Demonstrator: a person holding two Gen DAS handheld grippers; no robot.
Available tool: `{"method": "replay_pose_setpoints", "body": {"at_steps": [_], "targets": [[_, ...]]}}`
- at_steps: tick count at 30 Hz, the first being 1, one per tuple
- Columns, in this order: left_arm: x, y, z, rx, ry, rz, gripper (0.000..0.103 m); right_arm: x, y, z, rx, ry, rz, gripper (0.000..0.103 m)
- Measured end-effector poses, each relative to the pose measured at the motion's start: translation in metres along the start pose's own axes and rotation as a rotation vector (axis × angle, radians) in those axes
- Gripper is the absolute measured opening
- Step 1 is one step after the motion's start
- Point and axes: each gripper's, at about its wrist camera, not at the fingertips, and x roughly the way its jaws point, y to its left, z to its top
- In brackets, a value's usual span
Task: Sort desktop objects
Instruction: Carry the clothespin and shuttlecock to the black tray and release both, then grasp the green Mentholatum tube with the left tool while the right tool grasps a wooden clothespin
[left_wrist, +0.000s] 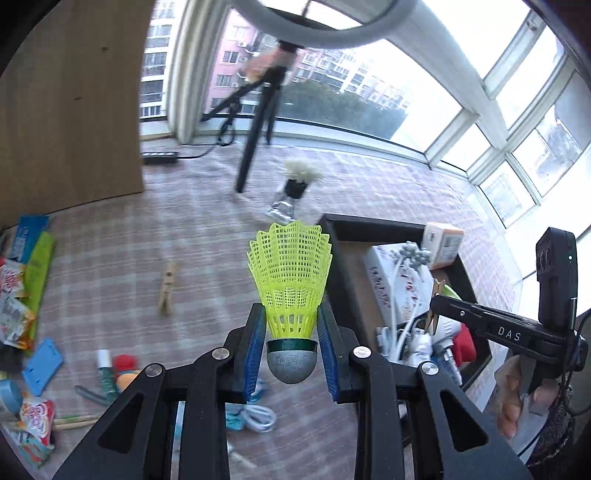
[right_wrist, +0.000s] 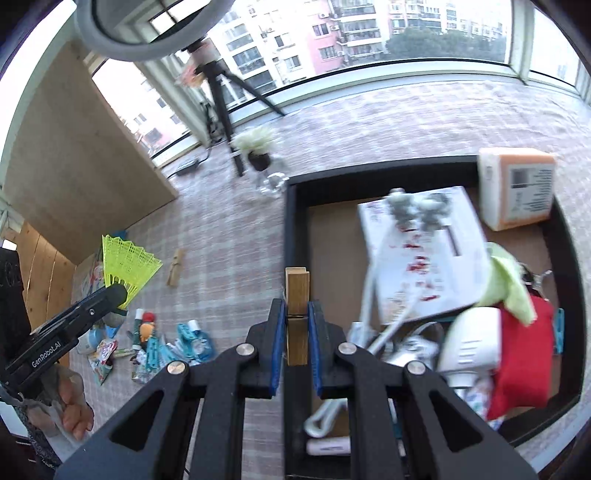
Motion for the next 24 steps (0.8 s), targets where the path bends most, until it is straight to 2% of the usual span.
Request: {"method": "replay_pose_setpoints", "body": {"at_steps": [7, 13, 15, 17, 18, 20, 24], "targets": [[0.038, -0.095, -0.005, 0.124, 0.047, -0.090, 0.027, -0.042, -0.099, -0.004, 0.129, -0.053, -0.131, 0.013], [0.056, -0.147, -0.015, 0.206, 0.082, -0.118, 0.027, -0.063, -0.154, -0.012, 0.215, -0.077, -0.194, 0.013], [0.062, -0.162, -0.019, 0.255, 0.118, -0.143, 0.031, -0.066, -0.162, -0.014, 0.217, -0.072, -0.199, 0.013], [0.064, -0.174, -0.024, 0.291, 0.138, -0.108, 0.043, -0.067, -0.162, -0.014, 0.196, -0.055, -0.201, 0.016], [0.062, -0.176, -0.026, 0.305, 0.128, -0.099, 0.052, -0.068, -0.161, -0.014, 0.193, -0.050, -0.229, 0.026], [0.054, -0.175, -0.028, 0.325, 0.099, -0.073, 0.053, -0.071, -0.154, -0.012, 0.171, -0.070, -0.255, 0.041], [0.043, -0.150, -0.023, 0.284, 0.090, -0.030, 0.053, -0.073, -0.133, -0.005, 0.129, -0.093, -0.239, 0.043]]}}
